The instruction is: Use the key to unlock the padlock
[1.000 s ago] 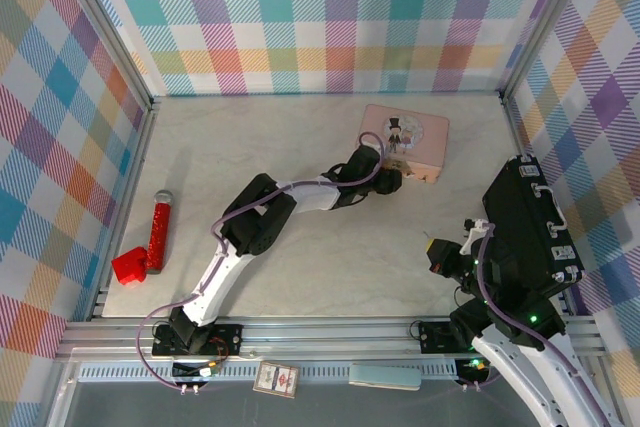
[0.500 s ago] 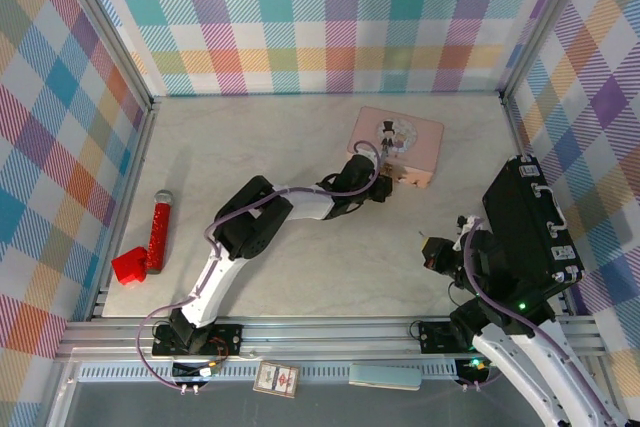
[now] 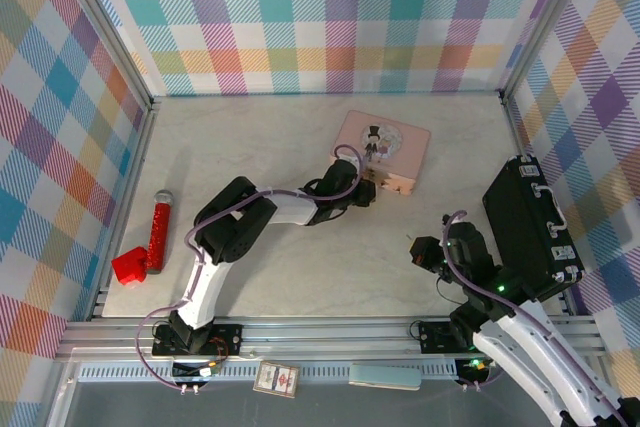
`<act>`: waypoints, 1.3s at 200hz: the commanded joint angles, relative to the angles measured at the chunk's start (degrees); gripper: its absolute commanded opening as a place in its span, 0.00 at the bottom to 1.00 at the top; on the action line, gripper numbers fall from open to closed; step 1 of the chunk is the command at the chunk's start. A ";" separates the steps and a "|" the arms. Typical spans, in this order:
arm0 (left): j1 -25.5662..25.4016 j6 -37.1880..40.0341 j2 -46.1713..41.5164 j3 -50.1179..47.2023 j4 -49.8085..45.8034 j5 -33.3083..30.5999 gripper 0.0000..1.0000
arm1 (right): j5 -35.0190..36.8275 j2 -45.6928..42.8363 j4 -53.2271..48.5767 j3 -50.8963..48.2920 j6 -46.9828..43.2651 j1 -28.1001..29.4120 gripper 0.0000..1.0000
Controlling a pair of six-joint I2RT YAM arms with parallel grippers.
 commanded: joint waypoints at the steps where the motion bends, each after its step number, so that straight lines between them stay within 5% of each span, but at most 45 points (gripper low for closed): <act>1: 1.32 -1.46 -4.28 -1.81 -1.30 -1.08 0.01 | -1.01 1.80 4.20 -0.69 1.45 0.04 0.00; 81: 4.99 -7.47 -14.29 -10.75 -9.27 -0.11 0.00 | -7.30 17.97 21.03 -2.64 3.90 -0.03 0.00; 188: 11.22 -5.41 -32.48 -26.28 -18.33 -4.42 0.00 | -12.38 31.65 31.19 1.32 1.74 2.94 0.00; 260: 11.27 -10.66 -29.74 -25.20 -21.73 -2.25 0.00 | -12.53 31.84 30.71 1.71 -0.43 3.91 0.00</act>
